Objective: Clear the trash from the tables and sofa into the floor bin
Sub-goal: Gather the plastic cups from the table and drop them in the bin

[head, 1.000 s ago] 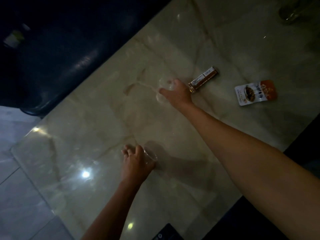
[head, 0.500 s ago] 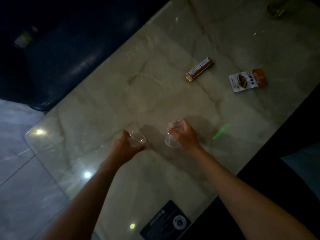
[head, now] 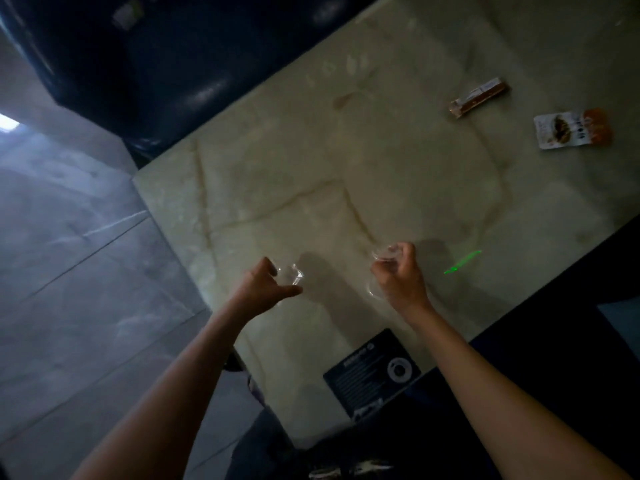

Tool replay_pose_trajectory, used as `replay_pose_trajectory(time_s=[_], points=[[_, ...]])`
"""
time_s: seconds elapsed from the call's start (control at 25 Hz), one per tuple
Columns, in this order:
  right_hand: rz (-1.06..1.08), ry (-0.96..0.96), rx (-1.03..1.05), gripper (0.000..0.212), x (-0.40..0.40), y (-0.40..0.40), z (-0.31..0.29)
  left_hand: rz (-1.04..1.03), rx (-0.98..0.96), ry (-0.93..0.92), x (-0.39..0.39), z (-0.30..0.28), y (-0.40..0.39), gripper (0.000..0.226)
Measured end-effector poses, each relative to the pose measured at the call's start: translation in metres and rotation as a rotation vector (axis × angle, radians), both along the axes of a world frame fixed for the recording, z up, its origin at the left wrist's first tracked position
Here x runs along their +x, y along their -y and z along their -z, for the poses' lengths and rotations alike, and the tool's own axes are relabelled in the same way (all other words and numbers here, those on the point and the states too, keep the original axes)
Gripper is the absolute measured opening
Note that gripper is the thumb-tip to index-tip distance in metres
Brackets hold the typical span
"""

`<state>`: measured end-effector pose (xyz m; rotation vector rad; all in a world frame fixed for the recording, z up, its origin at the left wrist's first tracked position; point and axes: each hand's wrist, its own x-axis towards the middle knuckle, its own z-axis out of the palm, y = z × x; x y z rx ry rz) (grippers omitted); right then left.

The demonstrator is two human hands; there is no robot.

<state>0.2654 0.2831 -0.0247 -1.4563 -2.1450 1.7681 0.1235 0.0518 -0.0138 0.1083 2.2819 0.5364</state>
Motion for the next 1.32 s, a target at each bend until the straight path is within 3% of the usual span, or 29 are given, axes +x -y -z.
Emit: replay_pose_trajectory(time_s=[0.32,0.48,0.76,1.0,1.2,1.32], points=[[-0.118,0.051,0.055,0.035,0.019,0.127,-0.006,0.016,0.035,0.121,0.024,0.014,0.142,0.057],[-0.091,0.108,0.043,0.048,0.032,0.217,-0.001,0.029,0.136,0.129,0.027,0.017,0.230,0.050],[-0.210,0.236,-0.074,0.043,0.055,0.338,0.014,-0.153,0.144,0.264,0.062,0.040,0.364,0.048],[-0.365,0.234,-0.079,0.027,0.055,0.385,0.036,-0.345,0.143,0.265,0.101,0.062,0.394,0.043],[-0.679,0.302,-0.043,0.032,0.046,0.398,0.075,-0.425,0.174,0.188,0.120,0.098,0.396,0.023],[-0.746,0.345,-0.055,0.035,0.039,0.405,0.107,-0.448,0.135,0.172,0.123,0.133,0.397,0.039]])
